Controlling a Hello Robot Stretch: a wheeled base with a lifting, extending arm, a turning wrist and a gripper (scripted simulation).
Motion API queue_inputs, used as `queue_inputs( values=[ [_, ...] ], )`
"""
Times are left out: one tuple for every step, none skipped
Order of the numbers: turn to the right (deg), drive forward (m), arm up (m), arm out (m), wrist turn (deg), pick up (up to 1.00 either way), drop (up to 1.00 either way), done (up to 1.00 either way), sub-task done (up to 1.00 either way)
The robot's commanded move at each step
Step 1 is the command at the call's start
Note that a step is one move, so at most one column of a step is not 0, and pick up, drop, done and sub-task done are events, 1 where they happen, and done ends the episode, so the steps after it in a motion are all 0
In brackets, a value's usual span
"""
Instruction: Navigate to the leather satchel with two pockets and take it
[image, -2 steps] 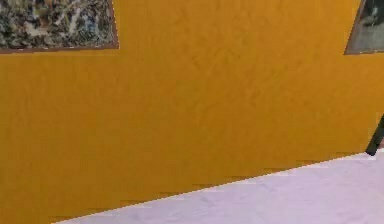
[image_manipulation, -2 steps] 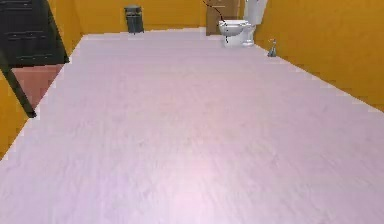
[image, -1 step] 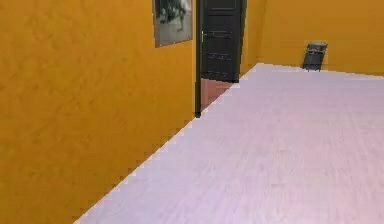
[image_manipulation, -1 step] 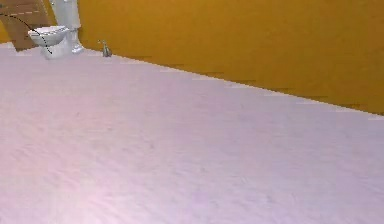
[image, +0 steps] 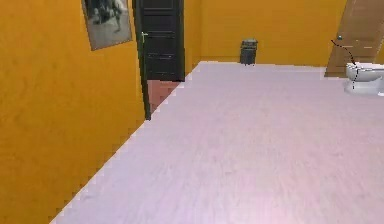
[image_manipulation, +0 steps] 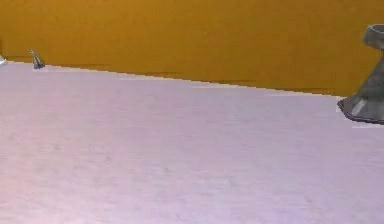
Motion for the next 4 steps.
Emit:
queue_inputs(
  values=[
    [0.0, 1.00, 0.00, 0.00, 0.0, 0.00, 0.00, 0.00, 0.00],
    [0.0, 1.00, 0.00, 0.00, 0.0, 0.00, 0.00, 0.00, 0.00],
    [0.0, 0.80, 0.00, 0.00, 0.0, 0.00, 0.00, 0.00, 0.00],
    [-27.0, 0.00, 0.00, 0.00, 0.0, 0.00, 0.00, 0.00, 0.00]
  ],
)
